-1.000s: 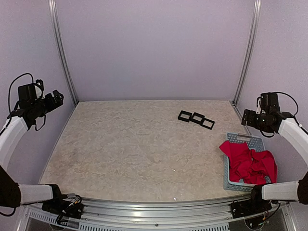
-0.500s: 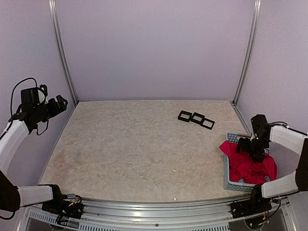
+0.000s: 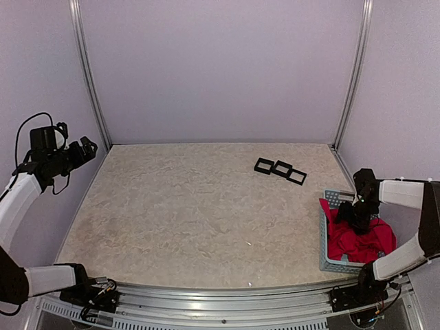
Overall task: Remove the brooch from the garment
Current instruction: Pick up the crumpled clothing from the bin.
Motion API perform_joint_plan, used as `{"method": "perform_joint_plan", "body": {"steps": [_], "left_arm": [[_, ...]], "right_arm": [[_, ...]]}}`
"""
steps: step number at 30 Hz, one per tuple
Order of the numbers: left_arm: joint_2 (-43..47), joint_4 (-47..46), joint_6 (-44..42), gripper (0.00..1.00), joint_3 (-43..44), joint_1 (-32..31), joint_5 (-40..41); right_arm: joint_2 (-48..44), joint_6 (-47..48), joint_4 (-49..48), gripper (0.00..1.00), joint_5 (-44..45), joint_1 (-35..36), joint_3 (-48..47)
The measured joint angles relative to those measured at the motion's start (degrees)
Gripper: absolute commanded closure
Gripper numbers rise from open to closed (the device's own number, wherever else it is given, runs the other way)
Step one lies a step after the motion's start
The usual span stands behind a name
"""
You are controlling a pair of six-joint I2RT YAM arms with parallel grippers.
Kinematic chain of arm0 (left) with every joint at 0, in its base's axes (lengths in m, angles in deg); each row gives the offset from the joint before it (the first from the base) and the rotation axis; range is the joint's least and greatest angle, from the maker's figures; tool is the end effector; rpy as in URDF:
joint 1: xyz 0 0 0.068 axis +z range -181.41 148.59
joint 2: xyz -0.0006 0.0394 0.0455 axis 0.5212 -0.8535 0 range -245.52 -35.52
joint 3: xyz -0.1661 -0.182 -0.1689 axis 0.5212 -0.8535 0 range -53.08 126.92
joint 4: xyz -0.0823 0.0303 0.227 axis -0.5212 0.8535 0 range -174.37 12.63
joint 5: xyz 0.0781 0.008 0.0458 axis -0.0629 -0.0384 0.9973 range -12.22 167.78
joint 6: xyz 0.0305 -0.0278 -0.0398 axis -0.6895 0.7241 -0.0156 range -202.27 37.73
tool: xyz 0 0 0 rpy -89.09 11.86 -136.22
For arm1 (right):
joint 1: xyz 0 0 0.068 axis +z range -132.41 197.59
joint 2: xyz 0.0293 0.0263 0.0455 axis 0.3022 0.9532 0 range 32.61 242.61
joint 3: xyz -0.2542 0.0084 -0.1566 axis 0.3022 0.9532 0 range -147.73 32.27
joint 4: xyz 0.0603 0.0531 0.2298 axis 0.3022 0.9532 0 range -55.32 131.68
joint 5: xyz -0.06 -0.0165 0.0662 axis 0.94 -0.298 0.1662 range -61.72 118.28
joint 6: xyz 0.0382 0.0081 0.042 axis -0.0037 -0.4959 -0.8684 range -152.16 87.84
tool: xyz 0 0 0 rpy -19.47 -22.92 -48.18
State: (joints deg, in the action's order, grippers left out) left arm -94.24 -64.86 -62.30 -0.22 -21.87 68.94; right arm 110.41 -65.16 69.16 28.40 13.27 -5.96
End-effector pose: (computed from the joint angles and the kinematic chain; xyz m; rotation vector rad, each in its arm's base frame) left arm 0.2009 0.0275 0.3496 -0.4182 1.9748 -0.2711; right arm 0.2017 -0.0152 0.1900 0.9186 2.7187 0.0966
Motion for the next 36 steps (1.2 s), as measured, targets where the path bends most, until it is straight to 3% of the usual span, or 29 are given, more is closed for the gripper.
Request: {"method": "perform_joint_plan", "body": {"steps": [4, 8, 13, 19, 25, 30, 36], "left_arm": [[-0.02, 0.00, 0.42, 0.01, 0.00, 0.00, -0.02], [-0.02, 0.00, 0.37, 0.01, 0.00, -0.02, -0.85], [-1.16, 0.39, -0.46, 0.01, 1.38, -0.94, -3.02], [-4.74, 0.74, -1.88, 0.01, 5.77, -2.86, -4.50], [-8.46, 0.68, -2.86, 0.01, 9.99, -3.63, -6.75], [-10.73, 0.66, -3.61, 0.01, 12.74, -4.04, -8.33], [-11.69, 0.61, -3.74, 0.01, 14.08, -4.39, -9.75]], "right_arm": [[0.20, -0.09, -1.55, 0.73, 0.83, 0.00, 0.55], [0.48, 0.13, -2.45, 0.98, 1.99, 0.00, 0.17], [-2.58, 0.90, 0.00, 1.00, 4.94, 0.00, -0.63], [-18.86, 3.56, 3.78, 1.00, 6.51, 0.00, -5.38], [-30.34, 5.20, 1.29, 1.00, 1.44, 0.50, -10.10], [-30.67, 5.18, 0.74, 1.00, -1.66, 3.41, -14.08], [-26.62, 5.27, -0.79, 1.00, -0.70, 12.63, -24.04]]}}
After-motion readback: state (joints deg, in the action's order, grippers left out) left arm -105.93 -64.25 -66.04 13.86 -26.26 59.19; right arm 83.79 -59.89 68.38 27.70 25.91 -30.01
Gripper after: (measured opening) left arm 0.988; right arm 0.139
